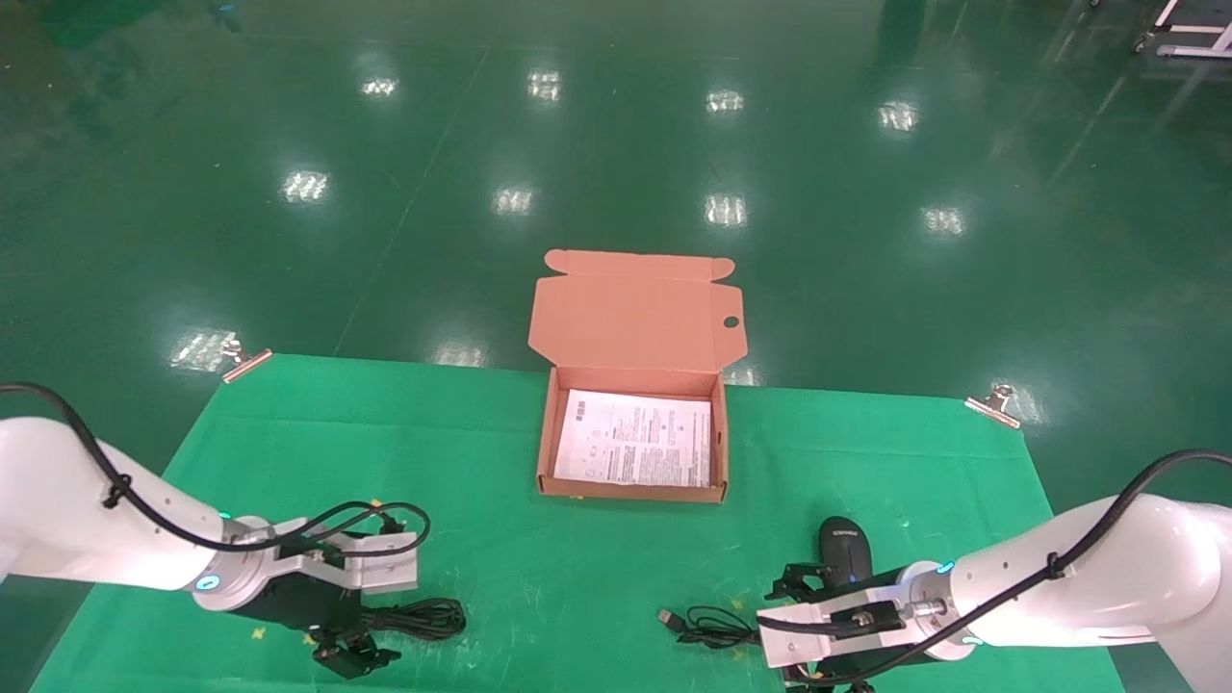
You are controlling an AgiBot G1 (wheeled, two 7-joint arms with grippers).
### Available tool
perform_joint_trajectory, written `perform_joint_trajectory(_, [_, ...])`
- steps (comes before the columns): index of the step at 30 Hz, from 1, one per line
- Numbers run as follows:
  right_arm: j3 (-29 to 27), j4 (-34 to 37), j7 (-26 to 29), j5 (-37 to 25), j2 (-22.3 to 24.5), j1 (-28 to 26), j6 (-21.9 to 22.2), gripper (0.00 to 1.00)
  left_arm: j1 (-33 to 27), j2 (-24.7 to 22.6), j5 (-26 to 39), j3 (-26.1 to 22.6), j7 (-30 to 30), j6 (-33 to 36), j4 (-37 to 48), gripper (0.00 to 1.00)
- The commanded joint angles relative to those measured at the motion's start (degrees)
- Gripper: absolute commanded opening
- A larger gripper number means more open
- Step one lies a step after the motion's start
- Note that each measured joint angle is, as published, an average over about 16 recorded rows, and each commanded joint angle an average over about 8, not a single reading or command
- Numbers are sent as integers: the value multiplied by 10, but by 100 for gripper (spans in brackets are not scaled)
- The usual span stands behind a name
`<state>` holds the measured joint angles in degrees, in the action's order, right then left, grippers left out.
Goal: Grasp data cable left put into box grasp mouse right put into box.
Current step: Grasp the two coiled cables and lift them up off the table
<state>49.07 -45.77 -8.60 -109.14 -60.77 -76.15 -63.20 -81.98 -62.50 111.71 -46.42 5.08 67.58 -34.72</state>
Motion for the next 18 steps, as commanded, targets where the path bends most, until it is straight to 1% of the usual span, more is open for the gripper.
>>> perform_joint_trajectory(1, [0,-1,0,0,1,0,-1,0,0,0,0,0,1,0,-2,0])
perform_joint_trajectory(18, [0,-6,2,0,2,0,-3,0,1,1,1,-1,3,1,-7,0])
